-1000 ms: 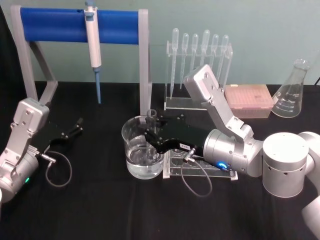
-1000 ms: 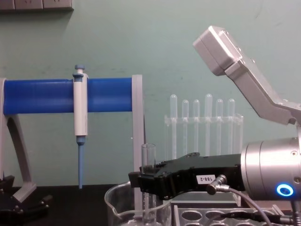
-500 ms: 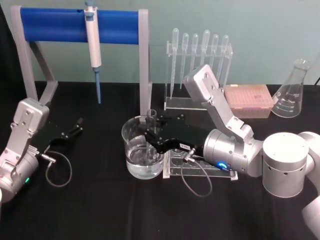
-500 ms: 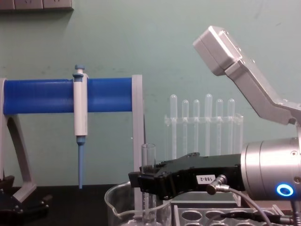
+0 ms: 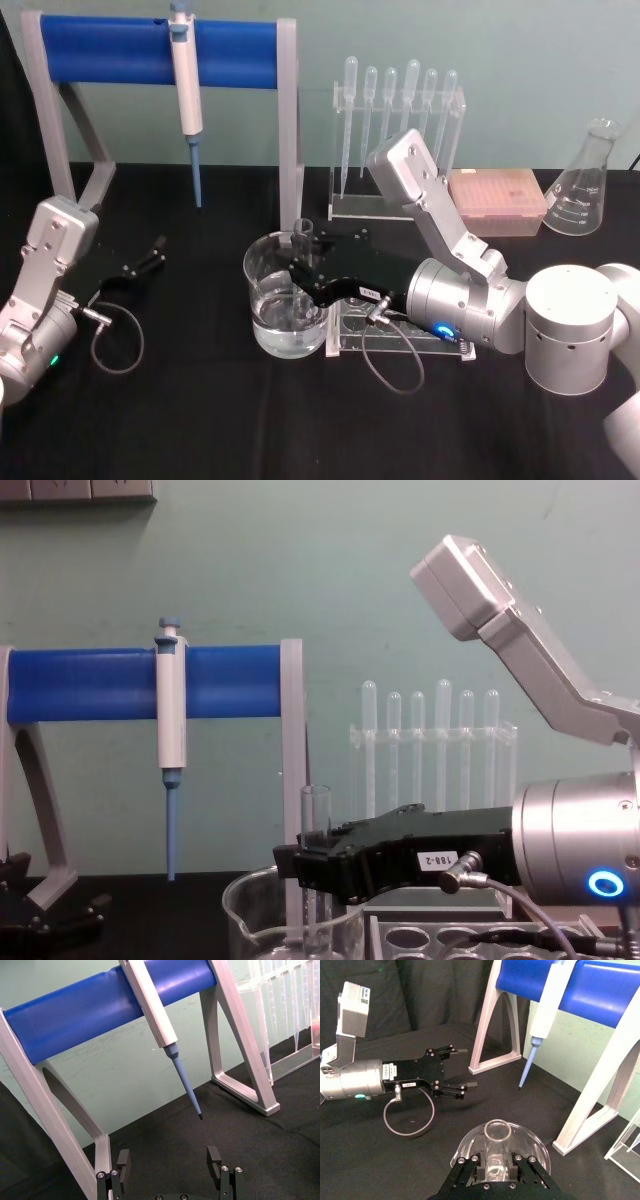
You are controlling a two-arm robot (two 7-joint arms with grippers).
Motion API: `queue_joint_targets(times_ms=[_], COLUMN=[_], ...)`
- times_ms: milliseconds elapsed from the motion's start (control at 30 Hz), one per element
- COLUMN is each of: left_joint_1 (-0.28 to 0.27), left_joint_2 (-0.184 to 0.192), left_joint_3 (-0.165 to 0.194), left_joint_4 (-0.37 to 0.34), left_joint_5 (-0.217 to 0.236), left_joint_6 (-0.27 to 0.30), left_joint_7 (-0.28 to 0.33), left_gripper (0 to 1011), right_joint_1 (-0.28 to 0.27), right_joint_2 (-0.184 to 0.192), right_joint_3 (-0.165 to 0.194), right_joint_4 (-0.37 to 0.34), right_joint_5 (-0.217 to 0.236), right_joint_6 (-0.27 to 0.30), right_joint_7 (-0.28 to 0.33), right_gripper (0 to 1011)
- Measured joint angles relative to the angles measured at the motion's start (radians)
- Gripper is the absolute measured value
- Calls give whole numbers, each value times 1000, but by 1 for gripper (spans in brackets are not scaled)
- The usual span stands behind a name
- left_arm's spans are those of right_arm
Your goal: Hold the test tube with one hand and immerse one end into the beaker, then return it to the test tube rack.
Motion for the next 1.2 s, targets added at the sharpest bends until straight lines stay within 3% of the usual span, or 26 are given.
queue_joint_targets(times_ms=[1200], left_joint_1=[0], left_joint_2=[0], left_joint_3=[0], left_joint_4=[0], left_joint_5=[0], left_joint_6=[0], left_joint_7=[0], left_gripper=[1000], right_joint_1=[0], right_joint_2=[0], right_joint_3=[0], right_joint_4=[0], right_joint_5=[0], right_joint_6=[0], right_joint_7=[0], right_gripper=[225])
